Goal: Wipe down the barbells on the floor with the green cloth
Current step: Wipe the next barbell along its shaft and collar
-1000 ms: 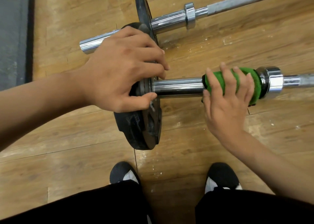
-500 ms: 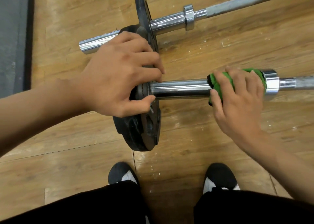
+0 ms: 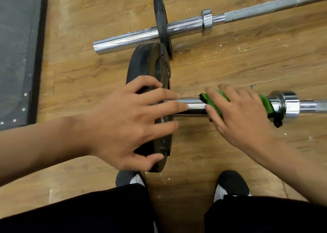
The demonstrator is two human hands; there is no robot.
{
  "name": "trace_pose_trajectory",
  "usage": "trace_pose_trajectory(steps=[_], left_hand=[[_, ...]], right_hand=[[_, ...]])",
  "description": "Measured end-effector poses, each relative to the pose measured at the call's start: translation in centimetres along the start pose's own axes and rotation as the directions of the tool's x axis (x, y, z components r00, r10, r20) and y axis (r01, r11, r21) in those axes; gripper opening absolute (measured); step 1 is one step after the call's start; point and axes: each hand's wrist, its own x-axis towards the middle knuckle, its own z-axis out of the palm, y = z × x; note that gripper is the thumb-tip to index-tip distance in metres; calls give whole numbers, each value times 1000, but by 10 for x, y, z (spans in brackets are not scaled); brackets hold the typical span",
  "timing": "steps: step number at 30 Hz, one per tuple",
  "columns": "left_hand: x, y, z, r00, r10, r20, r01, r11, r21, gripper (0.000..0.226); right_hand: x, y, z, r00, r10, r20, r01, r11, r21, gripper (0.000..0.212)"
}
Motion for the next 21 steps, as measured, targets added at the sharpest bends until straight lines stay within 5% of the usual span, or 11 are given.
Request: trace_pose_trajectory(steps=[6,11,15,21], left_hand=[[-2,-21,-13,994,-28,-105,19,996,-89,55],[13,-31,-15,997,35,-68,-39,998,-53,66],[13,-30,-14,997,50,-53,-56,992,-114,68],[18,-13,0,993,8,-120,-37,970,-239,59]], right_hand=[[-4,-13,0,961,264,-85,-262,964,38,40],[16,-97,16,996,-20,-82,28,995,100,33],[3,-85,13,988,-136,-68,143,984,111,35],[-35,6,-9,990,141,12,-141,988,56,38]])
